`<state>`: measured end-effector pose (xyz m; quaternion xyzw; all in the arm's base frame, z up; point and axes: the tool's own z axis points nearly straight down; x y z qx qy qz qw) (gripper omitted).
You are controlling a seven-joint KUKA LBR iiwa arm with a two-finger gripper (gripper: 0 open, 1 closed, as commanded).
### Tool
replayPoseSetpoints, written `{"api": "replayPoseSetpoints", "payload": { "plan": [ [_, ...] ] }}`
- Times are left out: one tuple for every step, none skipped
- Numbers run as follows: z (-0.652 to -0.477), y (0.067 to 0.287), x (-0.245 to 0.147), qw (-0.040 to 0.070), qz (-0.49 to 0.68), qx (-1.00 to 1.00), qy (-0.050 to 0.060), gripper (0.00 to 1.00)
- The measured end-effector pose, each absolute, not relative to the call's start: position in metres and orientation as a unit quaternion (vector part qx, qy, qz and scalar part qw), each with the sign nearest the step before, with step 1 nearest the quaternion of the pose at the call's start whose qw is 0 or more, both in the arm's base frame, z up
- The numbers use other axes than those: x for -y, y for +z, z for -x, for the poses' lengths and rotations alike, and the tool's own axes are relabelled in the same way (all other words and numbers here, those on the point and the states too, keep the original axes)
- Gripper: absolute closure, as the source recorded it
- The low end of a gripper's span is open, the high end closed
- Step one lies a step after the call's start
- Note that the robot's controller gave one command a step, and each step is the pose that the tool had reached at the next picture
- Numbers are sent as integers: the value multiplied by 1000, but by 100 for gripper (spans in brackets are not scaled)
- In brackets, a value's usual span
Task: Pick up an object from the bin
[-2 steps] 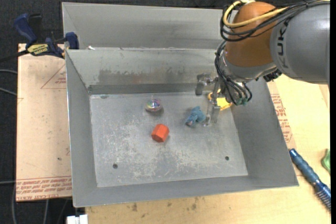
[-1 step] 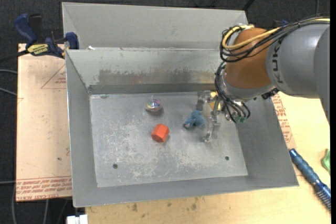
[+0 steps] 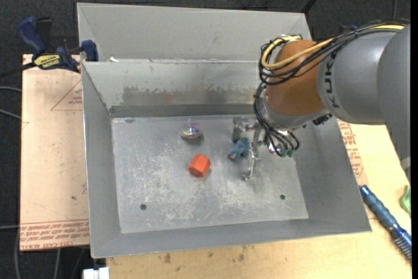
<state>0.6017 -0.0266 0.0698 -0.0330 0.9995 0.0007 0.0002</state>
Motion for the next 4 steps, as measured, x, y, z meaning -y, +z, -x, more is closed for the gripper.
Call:
{"api": "replayPoseSetpoints", "payload": {
  "plan": [
    [-602, 71, 28, 1, 32, -999, 0, 100],
    [-585, 251, 40, 6, 46, -999, -1, 100],
    [-584, 246, 40, 2, 46, -999, 0, 0],
    [-580, 135, -5, -3, 88, -996, 2, 0]
  ]
}}
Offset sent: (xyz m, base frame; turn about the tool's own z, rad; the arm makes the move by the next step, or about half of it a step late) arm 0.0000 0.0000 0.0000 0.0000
